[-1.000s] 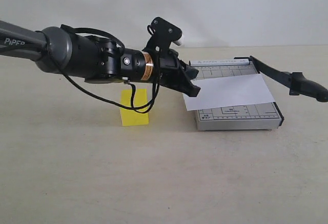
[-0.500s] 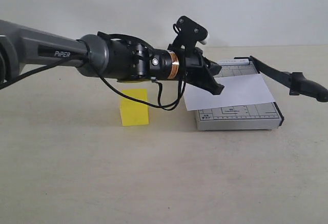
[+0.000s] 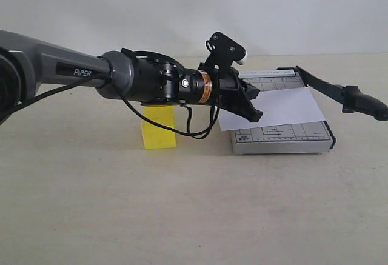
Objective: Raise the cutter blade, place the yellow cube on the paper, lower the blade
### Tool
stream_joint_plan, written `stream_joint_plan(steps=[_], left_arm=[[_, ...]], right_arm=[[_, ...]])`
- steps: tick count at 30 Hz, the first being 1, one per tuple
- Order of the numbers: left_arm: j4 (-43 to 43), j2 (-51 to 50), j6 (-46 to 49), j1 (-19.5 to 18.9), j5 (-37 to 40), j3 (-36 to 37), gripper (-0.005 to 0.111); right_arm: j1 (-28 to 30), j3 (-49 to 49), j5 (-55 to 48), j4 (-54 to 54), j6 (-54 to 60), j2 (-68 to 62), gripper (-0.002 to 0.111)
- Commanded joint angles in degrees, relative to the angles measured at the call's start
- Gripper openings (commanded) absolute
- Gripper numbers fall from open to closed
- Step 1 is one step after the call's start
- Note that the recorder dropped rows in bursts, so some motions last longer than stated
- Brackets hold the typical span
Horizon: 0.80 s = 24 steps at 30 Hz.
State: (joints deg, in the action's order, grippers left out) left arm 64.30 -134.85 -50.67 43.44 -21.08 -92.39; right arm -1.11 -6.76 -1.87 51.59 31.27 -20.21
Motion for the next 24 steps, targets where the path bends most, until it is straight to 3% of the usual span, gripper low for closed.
stream_joint_plan(steps=[1,24], left_arm=[[-0.4,-1.6,0.4,0.4,0.4,-0.3,0.004],[-0.4,-3.4,0.4,0.6,-0.6,-0.3,0.004]], right_arm=[[-0.1,0.1,2.9,0.0,0.2,0.2,0.0],[-0.1,0.1,3.4,0.0,-0.8,0.2,0.0]])
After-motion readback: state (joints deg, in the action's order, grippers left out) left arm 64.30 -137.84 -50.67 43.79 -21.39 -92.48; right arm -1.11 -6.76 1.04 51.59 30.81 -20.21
